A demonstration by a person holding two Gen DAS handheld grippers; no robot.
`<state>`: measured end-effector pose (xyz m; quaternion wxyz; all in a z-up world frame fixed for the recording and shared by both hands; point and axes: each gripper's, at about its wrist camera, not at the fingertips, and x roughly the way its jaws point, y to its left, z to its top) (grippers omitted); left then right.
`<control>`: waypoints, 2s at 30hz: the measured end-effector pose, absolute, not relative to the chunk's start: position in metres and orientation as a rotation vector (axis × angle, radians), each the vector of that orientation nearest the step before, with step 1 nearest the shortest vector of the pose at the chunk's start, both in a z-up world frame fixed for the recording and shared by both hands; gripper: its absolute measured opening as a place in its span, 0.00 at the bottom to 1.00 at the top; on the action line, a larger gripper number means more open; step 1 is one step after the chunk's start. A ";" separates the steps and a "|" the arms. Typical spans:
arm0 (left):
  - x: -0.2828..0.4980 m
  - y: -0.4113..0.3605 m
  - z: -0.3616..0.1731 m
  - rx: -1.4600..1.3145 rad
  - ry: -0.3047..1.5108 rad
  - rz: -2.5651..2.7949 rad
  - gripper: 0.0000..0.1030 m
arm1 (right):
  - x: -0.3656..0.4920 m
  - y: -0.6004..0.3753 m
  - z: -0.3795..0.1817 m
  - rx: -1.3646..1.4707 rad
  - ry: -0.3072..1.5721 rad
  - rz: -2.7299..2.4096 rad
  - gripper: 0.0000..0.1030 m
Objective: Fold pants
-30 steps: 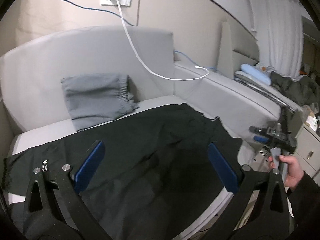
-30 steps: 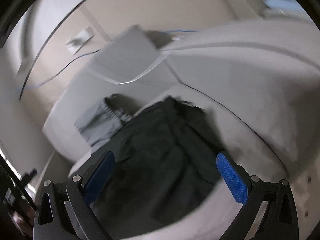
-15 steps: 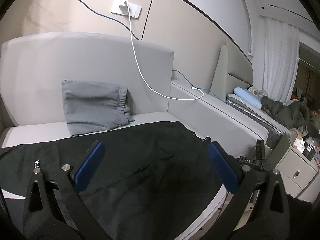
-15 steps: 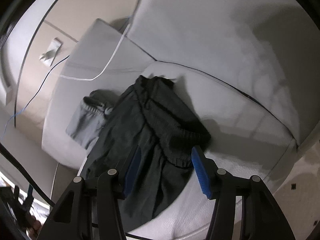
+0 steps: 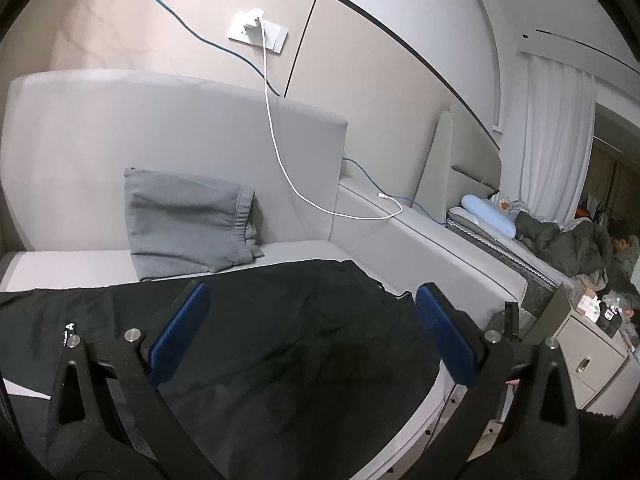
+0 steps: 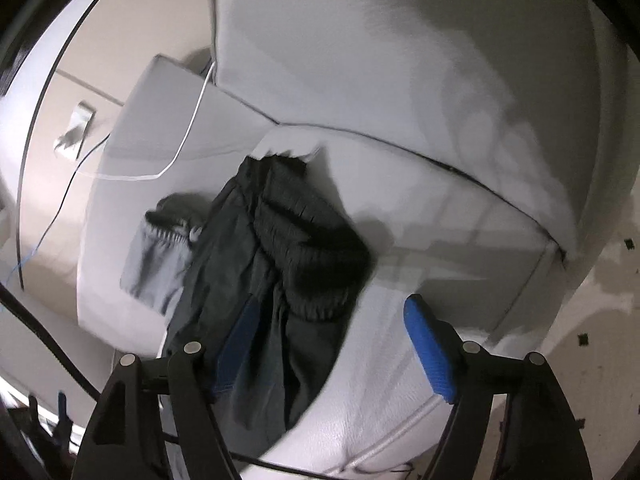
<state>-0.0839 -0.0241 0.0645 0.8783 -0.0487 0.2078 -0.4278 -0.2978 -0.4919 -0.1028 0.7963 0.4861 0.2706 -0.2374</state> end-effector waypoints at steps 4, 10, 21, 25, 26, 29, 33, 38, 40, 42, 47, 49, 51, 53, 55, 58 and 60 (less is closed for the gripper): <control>-0.086 -0.024 0.066 -0.098 0.424 -0.884 0.99 | -0.289 -0.489 -0.104 1.106 0.530 -0.565 0.74; -0.087 -0.019 0.067 -0.107 0.414 -0.881 0.99 | -0.268 -0.481 -0.104 1.058 0.588 -0.550 0.69; -0.081 -0.015 0.070 -0.103 0.421 -0.883 0.99 | -0.271 -0.493 -0.118 1.175 0.499 -0.474 0.19; -0.074 -0.027 0.063 0.042 0.485 -0.860 0.99 | -0.280 -0.485 -0.109 1.135 0.423 -0.414 0.19; -0.075 -0.030 0.059 0.108 0.488 -0.840 0.99 | -0.282 -0.485 -0.104 1.118 0.410 -0.410 0.18; -0.083 -0.039 0.041 0.264 0.473 -0.809 0.99 | -0.290 -0.487 -0.088 1.129 0.349 -0.359 0.18; -0.112 -0.062 -0.008 0.536 0.462 -0.819 0.99 | -0.286 -0.485 -0.062 1.123 0.308 -0.312 0.18; -0.179 -0.095 -0.082 0.957 0.403 -0.845 0.99 | -0.291 -0.491 -0.052 1.231 0.240 -0.286 0.18; -0.202 -0.101 -0.105 1.089 0.323 -0.845 0.99 | -0.292 -0.493 -0.050 1.249 0.218 -0.287 0.18; -0.227 -0.106 -0.127 1.221 0.205 -0.818 0.99 | -0.293 -0.493 -0.047 1.251 0.198 -0.290 0.18; -0.248 -0.114 -0.158 1.342 0.141 -0.776 0.98 | -0.284 -0.495 -0.050 1.287 0.153 -0.283 0.18; -0.249 -0.117 -0.162 1.343 0.152 -0.780 0.97 | -0.281 -0.497 -0.051 1.290 0.134 -0.281 0.18; -0.243 -0.122 -0.167 1.338 0.154 -0.766 0.90 | -0.280 -0.498 -0.050 1.300 0.118 -0.266 0.18; -0.236 -0.131 -0.168 1.319 0.198 -0.759 0.76 | -0.278 -0.498 -0.050 1.312 0.107 -0.251 0.18; -0.227 -0.137 -0.171 1.304 0.257 -0.755 0.61 | -0.278 -0.498 -0.051 1.325 0.097 -0.238 0.18; -0.220 -0.140 -0.175 1.319 0.290 -0.771 0.10 | -0.279 -0.499 -0.049 1.318 0.096 -0.234 0.18; -0.219 -0.135 -0.177 1.362 0.305 -0.774 0.02 | -0.280 -0.499 -0.046 1.287 0.110 -0.250 0.18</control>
